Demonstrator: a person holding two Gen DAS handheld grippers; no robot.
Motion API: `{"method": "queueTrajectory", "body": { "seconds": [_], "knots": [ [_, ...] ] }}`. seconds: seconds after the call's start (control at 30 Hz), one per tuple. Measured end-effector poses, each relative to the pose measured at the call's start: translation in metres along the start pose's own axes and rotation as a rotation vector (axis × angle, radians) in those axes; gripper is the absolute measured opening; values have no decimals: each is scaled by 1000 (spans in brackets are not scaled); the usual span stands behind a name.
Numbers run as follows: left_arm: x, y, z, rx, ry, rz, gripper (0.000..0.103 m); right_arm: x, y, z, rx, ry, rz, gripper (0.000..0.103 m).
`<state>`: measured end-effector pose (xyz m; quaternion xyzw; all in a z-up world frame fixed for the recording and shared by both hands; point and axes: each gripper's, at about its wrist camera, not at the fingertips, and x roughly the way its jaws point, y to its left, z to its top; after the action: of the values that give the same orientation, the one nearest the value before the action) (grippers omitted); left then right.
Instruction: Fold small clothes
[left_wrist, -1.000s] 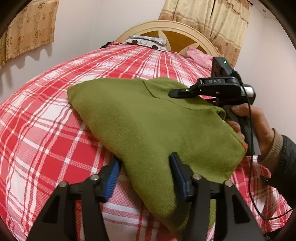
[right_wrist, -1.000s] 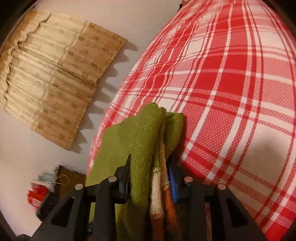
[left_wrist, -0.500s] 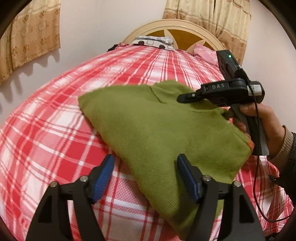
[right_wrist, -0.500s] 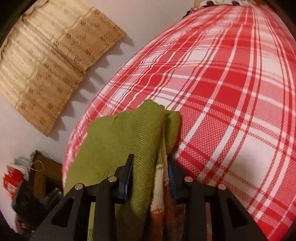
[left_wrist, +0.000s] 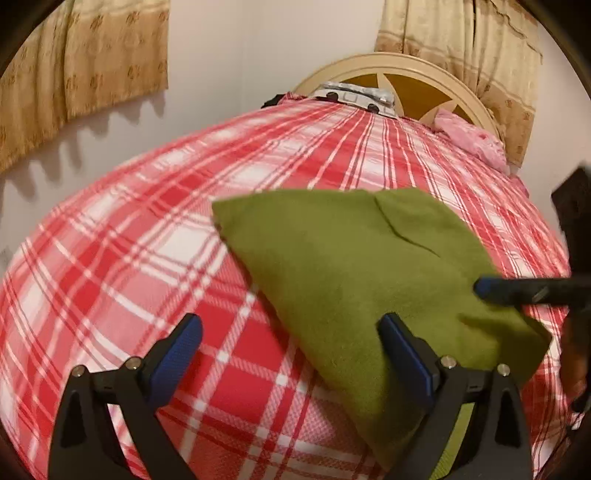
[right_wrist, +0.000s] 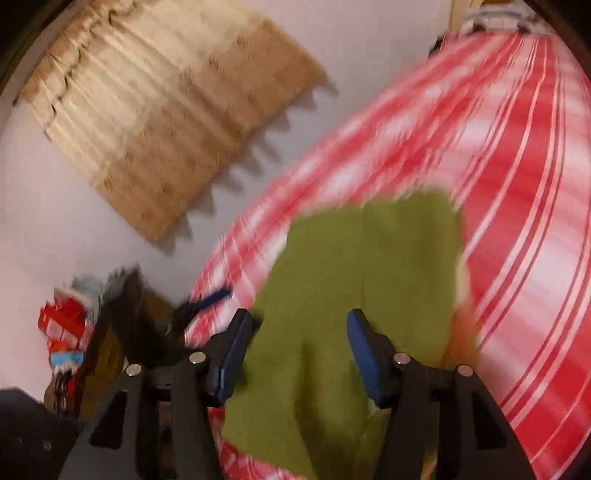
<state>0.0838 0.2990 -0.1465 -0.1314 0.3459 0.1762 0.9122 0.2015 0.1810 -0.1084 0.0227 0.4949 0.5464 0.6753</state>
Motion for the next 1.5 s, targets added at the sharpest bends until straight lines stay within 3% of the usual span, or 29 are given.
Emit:
{"method": "queueTrajectory", "body": {
  "seconds": [0.03, 0.13, 0.27, 0.37, 0.47, 0.63, 0.9, 1.5],
  "knots": [
    [2, -3, -3, 7, 3, 2, 99, 4, -2, -2, -7, 5, -41, 55],
    [1, -9, -7, 10, -10, 30, 100, 1, -8, -14, -54, -60, -18, 55],
    [-24, -17, -7, 29, -1, 63, 100, -14, 0, -19, 8, -98, -44, 55],
    [-51, -22, -8, 53, -46, 83, 100, -42, 23, -30, 3, -167, -149, 56],
    [-76, -32, 4, 64, -99, 88, 100, -69, 60, -50, -63, -263, -389, 58],
    [-117, -45, 16, 37, -213, 15, 100, -107, 116, -72, -192, -380, -494, 61],
    [-143, -54, 23, 65, -279, -22, 100, -136, 156, -78, -255, -461, -521, 62],
    [-148, -53, 23, 63, -291, -19, 100, -139, 165, -85, -262, -461, -505, 62]
  ]
}}
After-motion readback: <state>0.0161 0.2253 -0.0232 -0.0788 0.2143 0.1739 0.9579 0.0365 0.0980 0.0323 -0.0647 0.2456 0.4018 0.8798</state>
